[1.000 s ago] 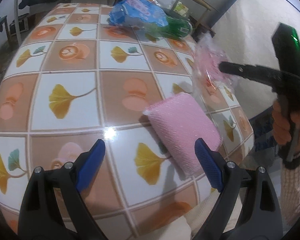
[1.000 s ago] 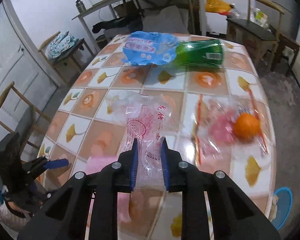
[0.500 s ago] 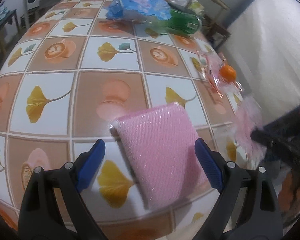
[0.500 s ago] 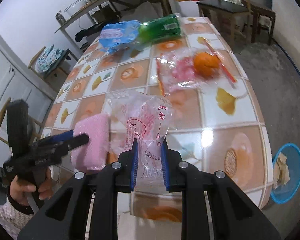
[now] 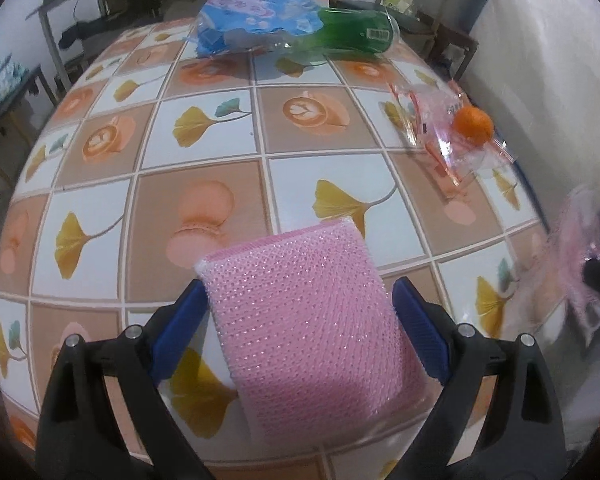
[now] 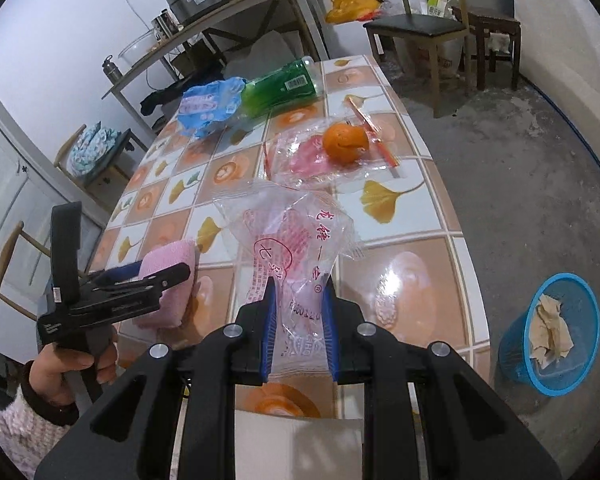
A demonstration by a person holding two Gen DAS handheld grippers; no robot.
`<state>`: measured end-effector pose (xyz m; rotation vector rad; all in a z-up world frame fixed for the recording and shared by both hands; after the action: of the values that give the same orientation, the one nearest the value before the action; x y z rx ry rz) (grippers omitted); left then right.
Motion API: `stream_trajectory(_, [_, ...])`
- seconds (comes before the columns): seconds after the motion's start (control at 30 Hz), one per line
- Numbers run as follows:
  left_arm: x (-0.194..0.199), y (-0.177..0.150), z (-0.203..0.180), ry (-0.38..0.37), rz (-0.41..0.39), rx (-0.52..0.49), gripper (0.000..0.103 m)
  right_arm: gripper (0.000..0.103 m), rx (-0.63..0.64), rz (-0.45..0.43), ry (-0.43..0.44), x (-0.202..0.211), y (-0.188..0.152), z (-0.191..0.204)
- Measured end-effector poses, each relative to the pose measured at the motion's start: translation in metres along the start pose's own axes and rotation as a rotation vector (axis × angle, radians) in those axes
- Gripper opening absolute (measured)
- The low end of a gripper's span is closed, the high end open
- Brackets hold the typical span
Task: Collect trash
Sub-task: 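Close the left tool on the pink pad while the right tool holds the bag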
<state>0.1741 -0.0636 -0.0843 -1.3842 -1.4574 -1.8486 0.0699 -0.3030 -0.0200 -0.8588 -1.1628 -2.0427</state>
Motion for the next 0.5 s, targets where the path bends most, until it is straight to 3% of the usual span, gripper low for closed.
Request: stream_trajectory(0.5, [-0.004,-0.005,-0.026,0.111,-0.006,-0.208,0.092,0.021,-0.013,0.073,-0.003,-0.042,-0.012,-0.012])
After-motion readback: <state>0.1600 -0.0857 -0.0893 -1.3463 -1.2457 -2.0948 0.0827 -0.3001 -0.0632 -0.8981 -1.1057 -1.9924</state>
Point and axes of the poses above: each gripper's, at about its wrist camera, not at the fingertips, and x roughly against the way its jaws point, z to its left, y to its top, the point moved 2 cm from there along -x, roughly the way its jaws point, and after that the axes turned 7 degrees about -x, right-handed, at the moved point
